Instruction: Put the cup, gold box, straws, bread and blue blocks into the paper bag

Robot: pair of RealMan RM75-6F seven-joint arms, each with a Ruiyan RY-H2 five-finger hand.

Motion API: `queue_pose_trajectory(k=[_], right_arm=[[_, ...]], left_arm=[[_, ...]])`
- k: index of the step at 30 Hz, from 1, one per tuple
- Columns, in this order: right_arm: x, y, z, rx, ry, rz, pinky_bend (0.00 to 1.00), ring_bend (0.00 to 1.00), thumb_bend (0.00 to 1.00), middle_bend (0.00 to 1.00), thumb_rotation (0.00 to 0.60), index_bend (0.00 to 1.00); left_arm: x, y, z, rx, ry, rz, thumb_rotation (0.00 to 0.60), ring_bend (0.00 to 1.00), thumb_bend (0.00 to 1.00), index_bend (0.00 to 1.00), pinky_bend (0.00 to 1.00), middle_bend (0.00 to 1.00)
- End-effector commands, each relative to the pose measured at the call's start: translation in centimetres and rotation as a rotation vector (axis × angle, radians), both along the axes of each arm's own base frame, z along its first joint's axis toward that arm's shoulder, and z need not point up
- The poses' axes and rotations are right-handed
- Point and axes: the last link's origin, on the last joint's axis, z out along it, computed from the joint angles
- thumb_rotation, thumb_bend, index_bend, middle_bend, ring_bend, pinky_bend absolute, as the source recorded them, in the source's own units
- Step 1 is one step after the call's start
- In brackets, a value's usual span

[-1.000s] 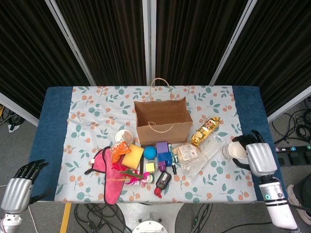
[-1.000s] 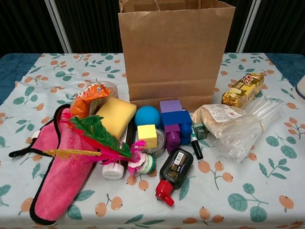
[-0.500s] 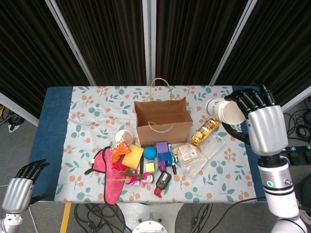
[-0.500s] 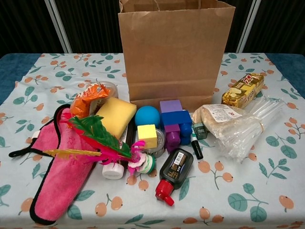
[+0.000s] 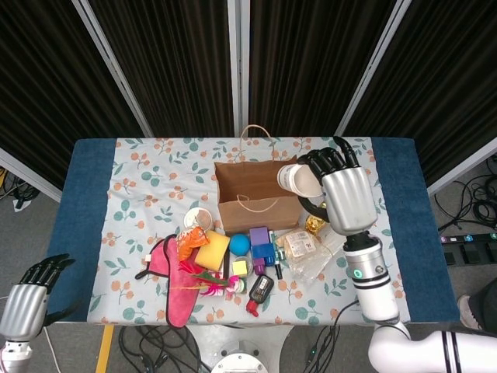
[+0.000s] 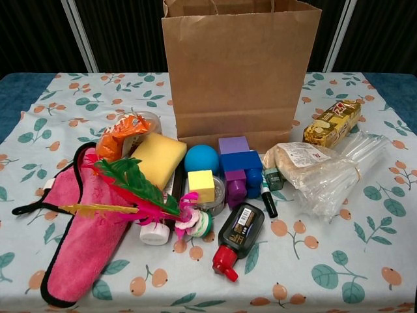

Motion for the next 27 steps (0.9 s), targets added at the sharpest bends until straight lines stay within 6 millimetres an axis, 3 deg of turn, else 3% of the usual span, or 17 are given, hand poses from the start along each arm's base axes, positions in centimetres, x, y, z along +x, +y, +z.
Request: queue_pose_trajectory(k=[1, 6, 9, 12, 15, 21, 27], right_arm=[[0.4, -0.7, -1.5, 0.003, 0.011, -0.012, 0.16, 0.29, 0.15, 0.44, 0.6, 0.43], [1.0, -1.2, -2.6, -0.006, 0.015, -0.012, 0.16, 0.29, 0.15, 0.42, 0.6, 0.42], [1.3, -1.5, -3.2, 0.007, 0.012, -0.016, 0.11, 0.2, 0.14, 0.35, 0.6, 0.34], [1.4, -1.5, -3.9, 0.038, 0.004, -0.027, 0.02, 0.03, 0.09, 0.14, 0.6, 0.16], [1.7, -1.4, -4.0, 0.051, -0.026, -0.013, 0.0, 0.0, 0.04, 0.01, 0.6, 0.03], [2.1, -1.3, -2.9, 0.0, -0.095, 0.021, 0.0, 0.0, 0.04, 0.0, 0.6, 0.0], [0.9, -0.2, 0.4, -0.078, -0.136, 0.046, 0.0, 0.0, 0.07, 0.01, 0.6, 0.0]], left_arm=[[0.0, 0.0, 0.0, -0.002, -0.002, 0.0, 0.6, 0.21, 0.17, 0.29, 0.26, 0.31], [0.0, 0.1, 0.1, 0.005, 0.006, -0.009, 0.6, 0.21, 0.17, 0.29, 0.26, 0.31], [0.0, 0.1, 0.2, 0.01, 0.009, -0.017, 0.6, 0.21, 0.17, 0.29, 0.26, 0.31], [0.1, 0.0, 0.2, 0.012, 0.011, -0.022, 0.6, 0.21, 0.17, 0.29, 0.26, 0.31], [0.1, 0.0, 0.2, 0.01, 0.009, -0.021, 0.6, 0.21, 0.17, 0.29, 0.26, 0.31], [0.1, 0.0, 0.1, 0.008, 0.008, -0.022, 0.6, 0.21, 0.17, 0.29, 0.26, 0.31], [0.1, 0.0, 0.0, 0.003, 0.005, -0.022, 0.6, 0.21, 0.17, 0.29, 0.26, 0.31]])
